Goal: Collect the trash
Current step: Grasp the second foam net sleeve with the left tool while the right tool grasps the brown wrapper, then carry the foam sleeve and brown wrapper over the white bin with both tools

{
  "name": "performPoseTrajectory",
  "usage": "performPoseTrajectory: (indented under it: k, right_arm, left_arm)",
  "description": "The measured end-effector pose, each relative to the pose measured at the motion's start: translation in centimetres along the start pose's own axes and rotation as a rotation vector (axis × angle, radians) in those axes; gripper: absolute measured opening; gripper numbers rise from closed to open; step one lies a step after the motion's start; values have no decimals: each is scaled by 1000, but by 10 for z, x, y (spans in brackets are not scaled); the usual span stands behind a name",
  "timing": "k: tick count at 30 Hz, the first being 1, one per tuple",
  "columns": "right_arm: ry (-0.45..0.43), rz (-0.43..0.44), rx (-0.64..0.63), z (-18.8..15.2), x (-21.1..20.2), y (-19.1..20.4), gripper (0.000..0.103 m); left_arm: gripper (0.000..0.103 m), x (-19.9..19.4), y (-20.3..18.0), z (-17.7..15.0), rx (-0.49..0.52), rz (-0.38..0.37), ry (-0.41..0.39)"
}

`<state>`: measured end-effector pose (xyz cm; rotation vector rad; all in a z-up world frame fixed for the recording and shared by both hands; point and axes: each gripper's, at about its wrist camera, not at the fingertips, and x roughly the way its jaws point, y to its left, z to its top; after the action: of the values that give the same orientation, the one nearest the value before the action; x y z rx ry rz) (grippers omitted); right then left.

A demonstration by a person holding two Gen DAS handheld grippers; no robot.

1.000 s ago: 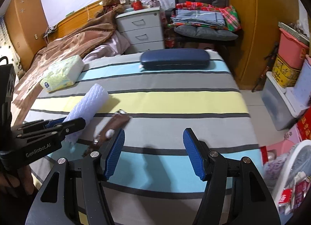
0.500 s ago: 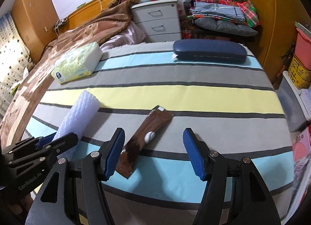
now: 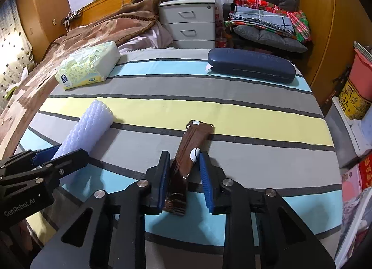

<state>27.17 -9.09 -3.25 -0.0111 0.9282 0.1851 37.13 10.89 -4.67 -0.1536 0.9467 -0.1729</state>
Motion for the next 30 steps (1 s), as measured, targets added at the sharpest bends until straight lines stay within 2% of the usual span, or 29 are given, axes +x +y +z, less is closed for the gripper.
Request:
performPoseTrajectory:
  k: [3,5,7,18,30]
  right_arm:
    - [0,5,1,0,1,0,21]
    - [-1,10,4,0,1,1,18]
    - [-1,13,8,1,2,0,18]
    - [-33,29,30,-3,-12,-3,18]
    - [-97,25,64,-19,-60,-18,18]
  left_arm:
    - [46,5,-2,2,8,-12,12]
    - [30,5,-4,2,16,-6,10]
    - [27,4,-5,2,14,-26,7]
    - [26,-20,-17,-4,30,-23,-26]
    - [26,-66,-55,-29,68,-43,-63]
